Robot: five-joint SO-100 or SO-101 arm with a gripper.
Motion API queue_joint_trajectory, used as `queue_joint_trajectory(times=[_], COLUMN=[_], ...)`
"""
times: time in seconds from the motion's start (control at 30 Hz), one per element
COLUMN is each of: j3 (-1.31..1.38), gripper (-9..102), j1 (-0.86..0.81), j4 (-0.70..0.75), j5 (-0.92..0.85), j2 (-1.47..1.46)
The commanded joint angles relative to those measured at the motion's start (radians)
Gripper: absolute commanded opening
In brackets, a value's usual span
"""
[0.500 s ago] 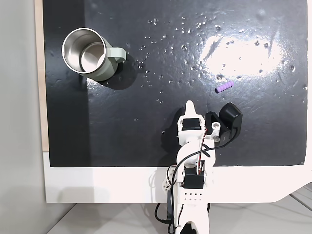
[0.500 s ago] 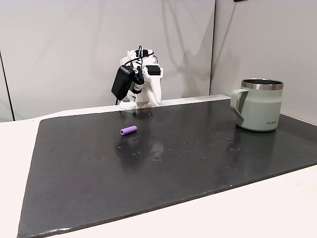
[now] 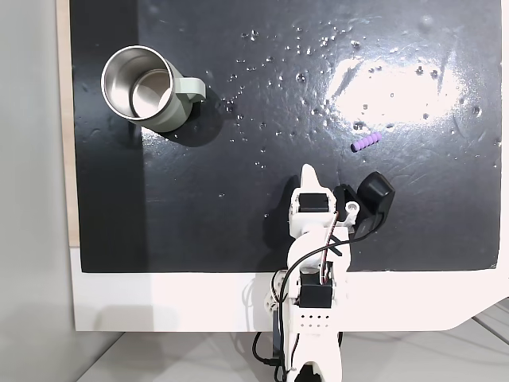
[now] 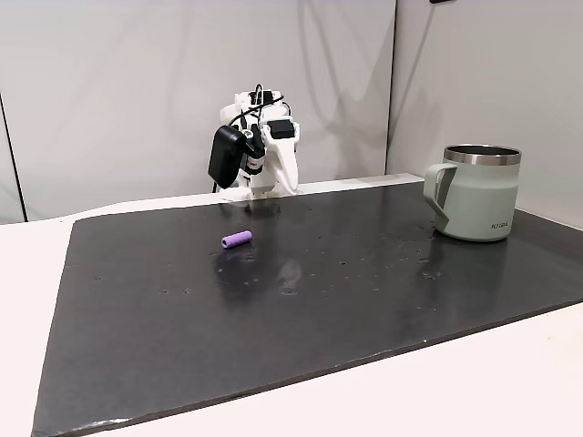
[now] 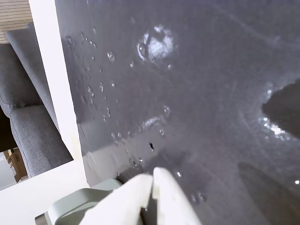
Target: Grasp a pengrip and put it in the cup.
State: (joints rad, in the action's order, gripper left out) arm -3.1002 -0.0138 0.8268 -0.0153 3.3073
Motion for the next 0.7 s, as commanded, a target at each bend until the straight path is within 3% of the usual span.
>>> queue_joint_trajectory(times=[0.0,0.3,0.67], j3=[0.098,0.348,0.795], gripper=[0,0,2], j1=[-0.005,-0.198,-0.41], j4=[0.046,0.202,0.238], j5=[-0.051,-0.199,-0.327], j2=[0.011,-0.069,-0.696])
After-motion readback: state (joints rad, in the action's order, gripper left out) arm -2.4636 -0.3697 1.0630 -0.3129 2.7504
